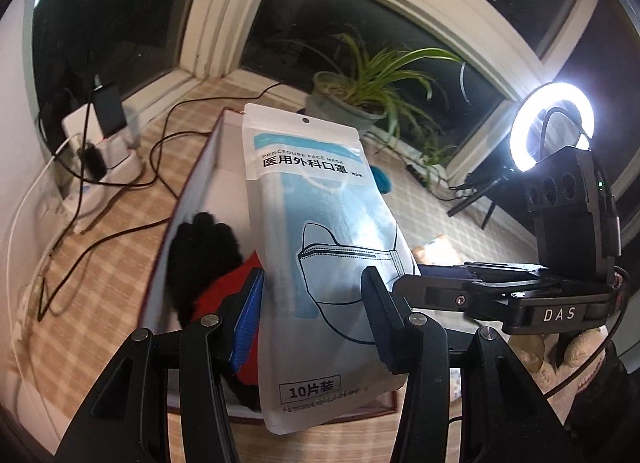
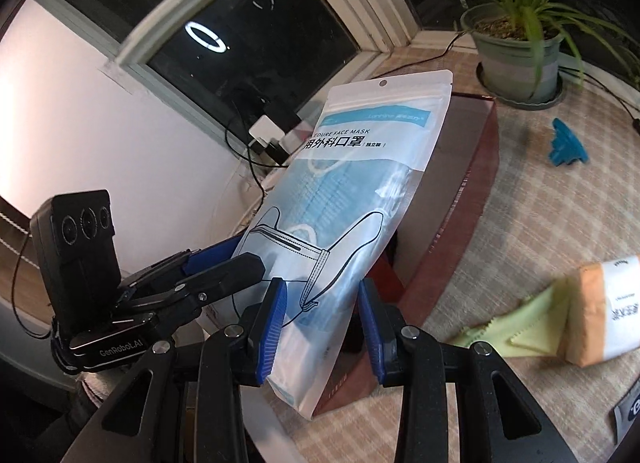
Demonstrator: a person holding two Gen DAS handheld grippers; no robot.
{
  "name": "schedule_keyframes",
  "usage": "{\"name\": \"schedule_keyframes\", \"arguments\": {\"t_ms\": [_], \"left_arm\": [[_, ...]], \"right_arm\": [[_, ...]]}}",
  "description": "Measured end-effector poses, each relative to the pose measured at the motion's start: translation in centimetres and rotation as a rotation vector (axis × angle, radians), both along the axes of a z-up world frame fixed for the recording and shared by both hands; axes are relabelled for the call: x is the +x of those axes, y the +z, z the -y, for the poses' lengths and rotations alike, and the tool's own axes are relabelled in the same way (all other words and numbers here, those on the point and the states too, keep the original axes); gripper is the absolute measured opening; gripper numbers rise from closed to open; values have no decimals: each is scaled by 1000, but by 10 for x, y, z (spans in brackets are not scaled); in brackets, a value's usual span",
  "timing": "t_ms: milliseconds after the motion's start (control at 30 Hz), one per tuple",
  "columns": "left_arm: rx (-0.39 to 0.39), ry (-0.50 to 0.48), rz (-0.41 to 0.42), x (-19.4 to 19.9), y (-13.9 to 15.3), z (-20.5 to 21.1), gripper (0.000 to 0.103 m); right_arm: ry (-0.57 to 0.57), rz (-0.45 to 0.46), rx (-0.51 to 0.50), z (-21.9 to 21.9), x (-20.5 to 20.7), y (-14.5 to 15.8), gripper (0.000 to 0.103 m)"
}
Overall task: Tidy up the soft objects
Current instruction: 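Lift the face-mask bag with both tools and carry it over the cardboard box, then lower the face-mask bag into the box and open both tools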
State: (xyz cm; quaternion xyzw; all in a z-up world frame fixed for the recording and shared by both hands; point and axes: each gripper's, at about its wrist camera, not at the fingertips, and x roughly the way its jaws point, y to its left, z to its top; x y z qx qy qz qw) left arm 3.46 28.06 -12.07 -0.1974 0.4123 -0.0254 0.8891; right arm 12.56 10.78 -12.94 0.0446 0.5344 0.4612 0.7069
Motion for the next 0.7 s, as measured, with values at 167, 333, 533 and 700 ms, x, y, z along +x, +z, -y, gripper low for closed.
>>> {"name": "schedule_keyframes", "arguments": {"t_ms": [167, 333, 533, 700], "left_arm": [[-4, 6, -24, 7, -10, -11, 47], [5, 17, -42, 14, -17, -16, 49], [21, 35, -45, 18, -17, -17, 51], [25, 37, -40, 17, -14, -12, 51]], "right_arm": [[2, -10, -32, -22, 4, -13, 33], [-7, -16, -56, -34, 13, -23, 37], [-28, -18, -86, -34, 22, -31, 46], [-44, -12, -60, -21, 25, -25, 48]]}}
